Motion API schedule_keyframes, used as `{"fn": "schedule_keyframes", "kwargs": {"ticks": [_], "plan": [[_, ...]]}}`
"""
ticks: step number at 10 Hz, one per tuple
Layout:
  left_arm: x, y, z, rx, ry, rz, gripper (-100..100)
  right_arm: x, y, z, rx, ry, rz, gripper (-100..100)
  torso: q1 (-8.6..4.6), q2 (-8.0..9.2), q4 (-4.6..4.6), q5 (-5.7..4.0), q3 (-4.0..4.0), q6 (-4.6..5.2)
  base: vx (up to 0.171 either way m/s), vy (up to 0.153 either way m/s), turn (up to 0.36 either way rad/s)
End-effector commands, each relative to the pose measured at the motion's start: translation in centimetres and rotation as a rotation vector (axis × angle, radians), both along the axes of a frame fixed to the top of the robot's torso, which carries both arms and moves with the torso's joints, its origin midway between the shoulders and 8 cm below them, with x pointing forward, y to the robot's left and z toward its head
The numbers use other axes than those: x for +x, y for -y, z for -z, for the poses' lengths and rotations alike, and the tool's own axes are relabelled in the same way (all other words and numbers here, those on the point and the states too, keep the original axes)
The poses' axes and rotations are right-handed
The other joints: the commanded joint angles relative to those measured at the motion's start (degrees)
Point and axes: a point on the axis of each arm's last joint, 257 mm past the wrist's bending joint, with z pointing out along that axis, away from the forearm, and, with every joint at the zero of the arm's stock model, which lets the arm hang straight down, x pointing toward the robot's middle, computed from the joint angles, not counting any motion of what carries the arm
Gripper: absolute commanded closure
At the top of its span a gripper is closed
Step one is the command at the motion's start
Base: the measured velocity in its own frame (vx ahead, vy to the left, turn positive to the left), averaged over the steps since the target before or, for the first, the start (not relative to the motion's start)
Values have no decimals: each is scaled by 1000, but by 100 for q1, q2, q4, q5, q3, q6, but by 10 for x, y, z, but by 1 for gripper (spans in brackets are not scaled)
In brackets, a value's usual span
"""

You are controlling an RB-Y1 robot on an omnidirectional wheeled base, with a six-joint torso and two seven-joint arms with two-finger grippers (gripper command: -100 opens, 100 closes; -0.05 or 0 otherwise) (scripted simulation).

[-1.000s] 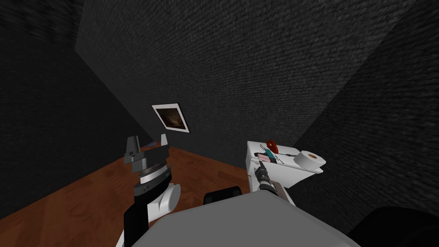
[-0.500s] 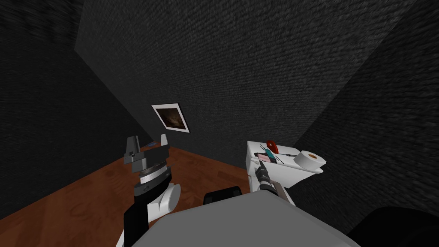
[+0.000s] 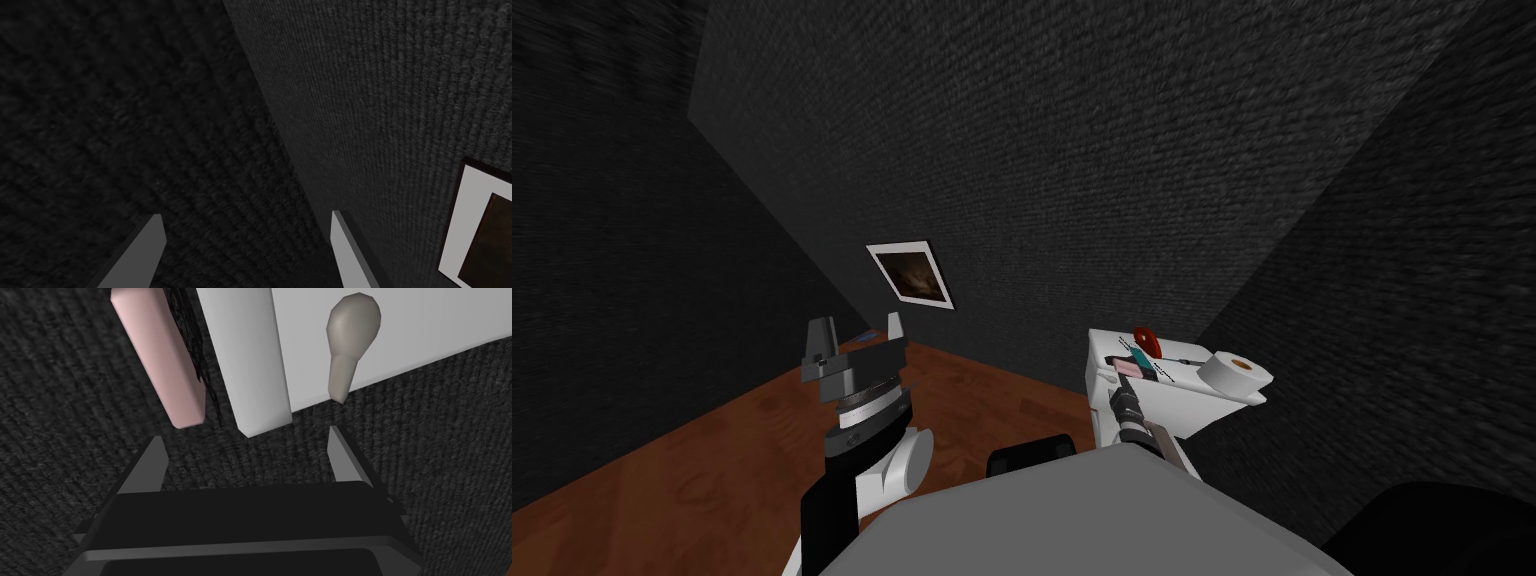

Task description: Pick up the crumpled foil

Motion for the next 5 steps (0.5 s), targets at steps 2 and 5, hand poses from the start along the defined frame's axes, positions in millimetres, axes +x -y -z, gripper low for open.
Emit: {"fn": "schedule_keyframes", "kwargs": {"ticks": [2,5], "plan": [[0,0,0,0,0,0,0,0,0,0,0,0,0,-100,0,0,0,0,0,0,0,0,0],[0,0,0,0,0,0,0,0,0,0,0,0,0,-100,0,0,0,0,0,0,-2,0,5]]}}
